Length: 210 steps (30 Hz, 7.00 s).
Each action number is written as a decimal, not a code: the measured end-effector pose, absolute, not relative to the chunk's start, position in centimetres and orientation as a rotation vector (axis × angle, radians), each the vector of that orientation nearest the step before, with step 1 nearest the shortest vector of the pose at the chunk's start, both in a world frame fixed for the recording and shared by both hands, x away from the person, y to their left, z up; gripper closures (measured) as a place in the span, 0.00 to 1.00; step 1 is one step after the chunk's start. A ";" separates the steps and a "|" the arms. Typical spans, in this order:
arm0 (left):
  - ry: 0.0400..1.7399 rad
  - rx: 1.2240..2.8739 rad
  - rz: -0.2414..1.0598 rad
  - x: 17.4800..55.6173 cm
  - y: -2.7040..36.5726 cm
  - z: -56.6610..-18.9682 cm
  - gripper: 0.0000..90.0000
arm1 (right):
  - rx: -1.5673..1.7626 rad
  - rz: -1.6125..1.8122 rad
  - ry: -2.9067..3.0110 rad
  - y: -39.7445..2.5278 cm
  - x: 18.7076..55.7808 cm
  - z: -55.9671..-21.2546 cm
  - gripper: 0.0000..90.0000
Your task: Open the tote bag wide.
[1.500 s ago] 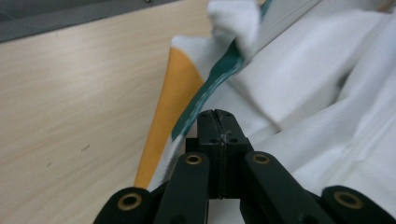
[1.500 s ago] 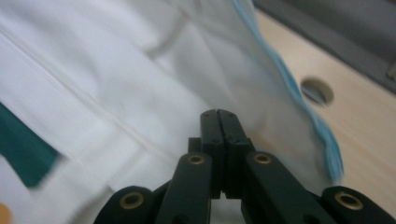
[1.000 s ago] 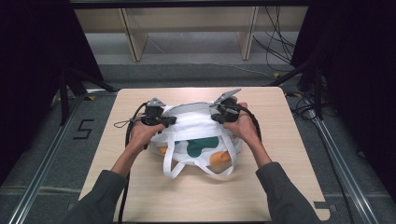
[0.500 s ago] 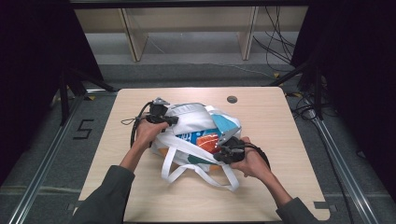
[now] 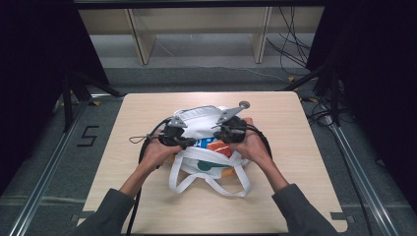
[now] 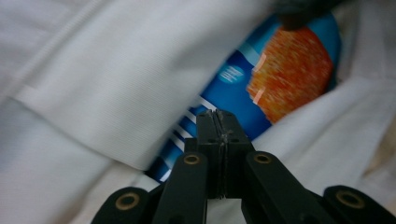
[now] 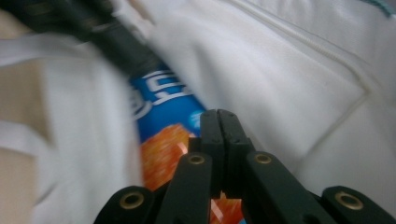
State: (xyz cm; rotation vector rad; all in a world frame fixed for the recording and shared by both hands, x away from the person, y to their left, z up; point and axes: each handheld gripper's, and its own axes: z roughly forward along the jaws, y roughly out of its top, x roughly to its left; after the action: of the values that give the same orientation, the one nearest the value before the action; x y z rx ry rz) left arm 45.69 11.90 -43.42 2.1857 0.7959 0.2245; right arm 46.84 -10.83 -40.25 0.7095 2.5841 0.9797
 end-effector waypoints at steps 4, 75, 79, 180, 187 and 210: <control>0.747 2.236 0.226 44.1 12.2 -44.6 0.99 | 0.667 0.802 2.562 -9.1 49.7 -41.3 1.00; 0.803 2.242 0.312 44.5 15.3 -44.2 0.98 | 1.027 0.781 2.425 -18.3 54.1 -45.3 1.00; 0.804 2.162 0.362 45.6 15.6 -41.8 0.96 | 0.950 0.931 2.386 -18.5 51.4 -41.3 1.00; 0.932 1.809 0.345 38.5 22.4 -42.5 0.80 | 0.922 1.277 2.210 -23.2 41.0 -40.4 0.93; 0.901 1.813 0.342 38.0 22.3 -42.5 0.72 | 0.960 1.294 2.205 -23.1 40.2 -40.5 0.79; 0.906 1.811 0.335 36.0 21.9 -42.7 0.39 | 1.004 1.296 2.193 -23.3 38.2 -40.8 0.46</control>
State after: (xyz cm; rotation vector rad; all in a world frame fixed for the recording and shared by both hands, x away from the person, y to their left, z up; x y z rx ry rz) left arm 35.98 21.94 -42.73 1.8110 0.9062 0.3349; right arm 38.17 -23.32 -40.81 1.0040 2.1935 1.2956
